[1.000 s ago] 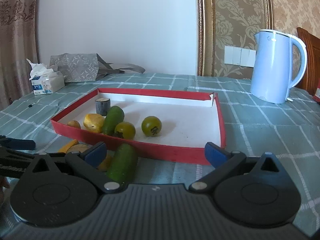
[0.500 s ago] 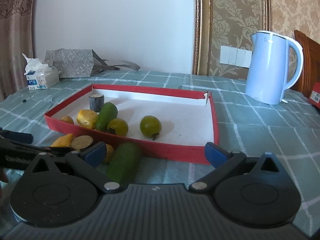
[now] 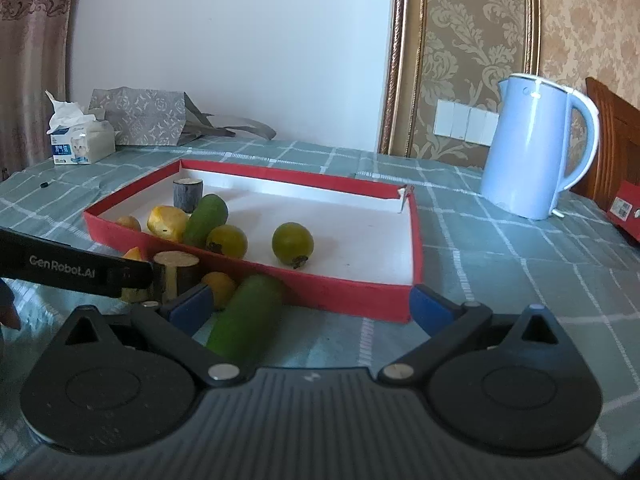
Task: Organize fruits
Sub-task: 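Move the left tool to the yellow fruit chunk and grasp it, then grasp the second green cucumber with the right tool while the left tool holds the yellow chunk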
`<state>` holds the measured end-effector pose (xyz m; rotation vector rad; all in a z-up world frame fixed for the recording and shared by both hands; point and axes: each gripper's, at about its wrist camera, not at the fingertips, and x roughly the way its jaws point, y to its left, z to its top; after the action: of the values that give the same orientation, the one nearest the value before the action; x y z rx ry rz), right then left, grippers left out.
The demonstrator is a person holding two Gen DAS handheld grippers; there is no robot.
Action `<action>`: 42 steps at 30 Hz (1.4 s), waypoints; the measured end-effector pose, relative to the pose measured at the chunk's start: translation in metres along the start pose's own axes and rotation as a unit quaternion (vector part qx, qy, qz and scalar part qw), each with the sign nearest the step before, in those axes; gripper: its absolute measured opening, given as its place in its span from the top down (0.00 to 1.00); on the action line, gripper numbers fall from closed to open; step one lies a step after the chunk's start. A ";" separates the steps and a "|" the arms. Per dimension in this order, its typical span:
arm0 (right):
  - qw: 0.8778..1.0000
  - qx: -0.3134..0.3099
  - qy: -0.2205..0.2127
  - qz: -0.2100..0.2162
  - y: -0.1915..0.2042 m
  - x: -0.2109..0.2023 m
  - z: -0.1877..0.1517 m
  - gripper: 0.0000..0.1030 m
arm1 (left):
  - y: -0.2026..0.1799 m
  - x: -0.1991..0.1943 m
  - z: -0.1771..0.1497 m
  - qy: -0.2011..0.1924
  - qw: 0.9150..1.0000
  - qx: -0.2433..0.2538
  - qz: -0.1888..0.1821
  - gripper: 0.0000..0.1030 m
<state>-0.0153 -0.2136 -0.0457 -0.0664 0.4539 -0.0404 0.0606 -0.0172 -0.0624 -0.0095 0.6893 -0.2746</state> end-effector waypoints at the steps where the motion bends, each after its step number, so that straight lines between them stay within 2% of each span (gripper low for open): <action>1: 1.000 0.000 -0.007 -0.003 -0.001 -0.004 -0.002 0.00 | 0.001 -0.001 -0.002 0.004 1.000 0.002 0.001 0.01; 3: 1.000 -0.002 -0.014 -0.007 -0.003 -0.008 -0.005 0.00 | 0.004 -0.002 -0.008 0.002 1.000 0.013 0.000 0.01; 6: 1.000 -0.005 -0.013 -0.007 -0.003 -0.008 -0.006 0.00 | 0.005 -0.002 -0.007 -0.002 1.000 0.009 0.002 0.08; 8: 1.000 -0.009 -0.010 -0.009 -0.002 -0.006 -0.007 0.00 | -0.001 0.002 -0.006 0.000 1.000 0.021 0.010 0.09; 11: 1.000 -0.008 -0.006 -0.011 -0.002 -0.005 -0.007 0.00 | -0.011 0.007 -0.006 -0.006 0.999 0.044 0.027 0.17; 14: 1.000 -0.001 -0.002 -0.012 -0.004 -0.003 -0.007 0.00 | -0.012 0.005 -0.007 -0.014 0.998 0.053 0.016 0.31; 15: 1.000 0.001 -0.001 -0.012 -0.005 -0.003 -0.007 0.00 | -0.013 0.004 -0.008 -0.017 0.998 0.059 0.017 0.41; 16: 1.000 0.002 0.000 -0.014 -0.006 -0.003 -0.008 0.00 | -0.014 0.003 -0.010 -0.022 0.997 0.069 0.023 0.46; 18: 1.000 0.003 0.002 -0.015 -0.006 -0.002 -0.008 0.00 | -0.015 0.002 -0.012 -0.027 0.996 0.078 0.015 0.52; 25: 1.000 0.006 0.008 -0.013 -0.009 0.000 -0.008 0.00 | -0.005 -0.003 -0.015 -0.034 0.997 0.075 -0.008 0.53; 29: 1.000 0.000 0.009 -0.010 -0.007 0.000 -0.008 0.00 | 0.006 -0.006 -0.015 -0.036 0.998 0.052 -0.020 0.53; 33: 1.000 -0.007 0.013 -0.001 -0.002 0.001 -0.007 0.00 | 0.008 -0.006 -0.015 -0.037 0.998 0.048 -0.017 0.52; 39: 1.000 -0.015 0.027 -0.004 0.009 0.005 -0.004 0.20 | 0.009 -0.007 -0.015 -0.038 0.998 0.043 -0.019 0.52; 41: 0.999 -0.009 0.038 0.002 0.009 0.011 -0.003 0.30 | 0.009 -0.007 -0.016 -0.038 0.998 0.043 -0.019 0.52; 42: 0.999 -0.007 0.044 0.005 0.009 0.013 -0.003 0.31 | 0.009 -0.007 -0.016 -0.038 0.998 0.043 -0.019 0.52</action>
<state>-0.0045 -0.2053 -0.0553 -0.0756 0.5420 -0.0298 0.0478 -0.0052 -0.0710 0.0478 0.6015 -0.3390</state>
